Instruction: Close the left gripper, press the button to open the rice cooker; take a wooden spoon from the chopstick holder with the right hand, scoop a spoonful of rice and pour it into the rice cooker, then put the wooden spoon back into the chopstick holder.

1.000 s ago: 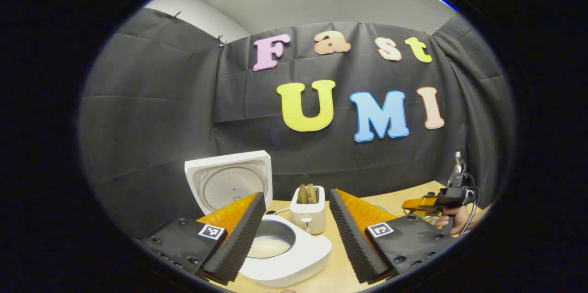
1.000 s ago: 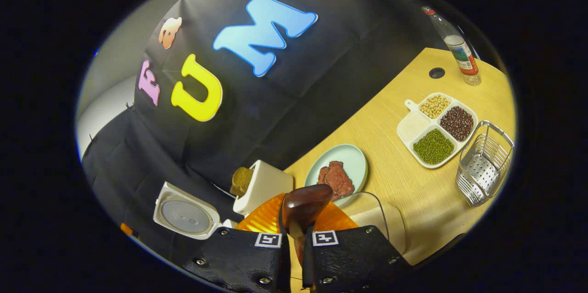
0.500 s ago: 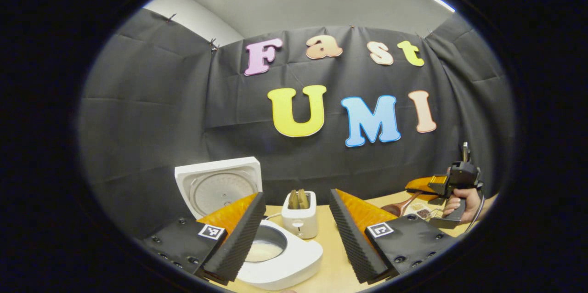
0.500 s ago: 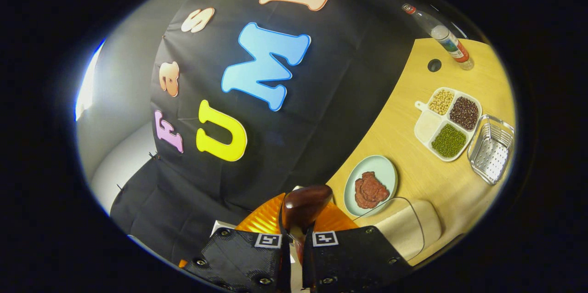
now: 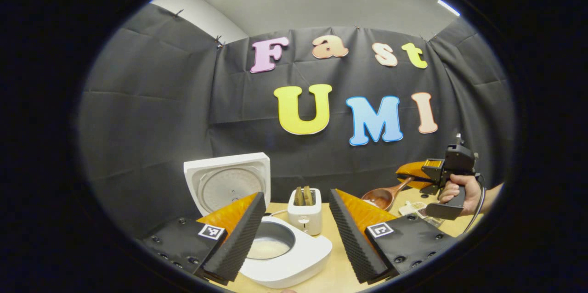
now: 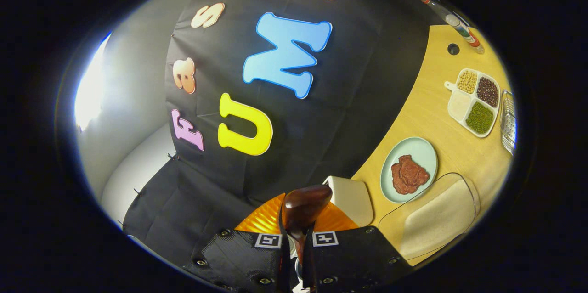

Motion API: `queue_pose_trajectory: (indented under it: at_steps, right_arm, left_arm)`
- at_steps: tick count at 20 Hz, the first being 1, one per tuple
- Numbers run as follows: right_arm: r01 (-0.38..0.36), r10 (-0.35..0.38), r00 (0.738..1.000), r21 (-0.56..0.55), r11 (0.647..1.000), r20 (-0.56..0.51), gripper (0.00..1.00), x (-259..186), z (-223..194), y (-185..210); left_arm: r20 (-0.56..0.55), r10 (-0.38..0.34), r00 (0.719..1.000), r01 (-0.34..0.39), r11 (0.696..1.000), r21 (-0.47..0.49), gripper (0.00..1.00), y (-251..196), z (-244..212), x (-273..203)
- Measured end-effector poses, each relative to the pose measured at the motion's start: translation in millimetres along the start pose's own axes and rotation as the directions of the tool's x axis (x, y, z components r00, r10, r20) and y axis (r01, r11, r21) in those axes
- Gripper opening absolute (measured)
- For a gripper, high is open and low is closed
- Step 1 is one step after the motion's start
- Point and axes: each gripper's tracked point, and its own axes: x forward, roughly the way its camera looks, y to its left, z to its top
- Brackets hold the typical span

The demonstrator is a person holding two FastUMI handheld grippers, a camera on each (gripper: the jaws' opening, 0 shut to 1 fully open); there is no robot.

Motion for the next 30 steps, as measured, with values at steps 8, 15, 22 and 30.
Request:
queue_pose_trajectory:
  at_steps: [8, 15, 22, 30]
  right_arm:
    - [-0.053, 0.058, 0.996, 0.07, 0.996, -0.071, 0.1, 38.4, -49.8, 31.7]
    - [-0.077, 0.087, 0.984, 0.067, 0.995, -0.158, 0.1, 76.3, -101.8, 52.1]
    - [-0.083, 0.07, 0.96, -0.039, 0.996, -0.272, 0.1, 112.9, -155.0, 61.4]
    - [-0.108, 0.039, 0.927, -0.164, 0.981, -0.374, 0.1, 146.3, -205.2, 64.9]
  left_arm:
    - [-0.012, 0.04, 0.999, -0.04, 0.999, -0.002, 0.99, 34.3, -5.8, -9.7]
    - [-0.031, 0.071, 0.997, -0.071, 0.997, -0.012, 0.99, 59.8, -18.6, -17.2]
    - [-0.04, 0.083, 0.996, -0.085, 0.996, -0.038, 0.97, 68.2, -27.5, -23.6]
    - [-0.048, 0.116, 0.992, -0.119, 0.991, -0.061, 0.99, 84.1, -34.0, -29.6]
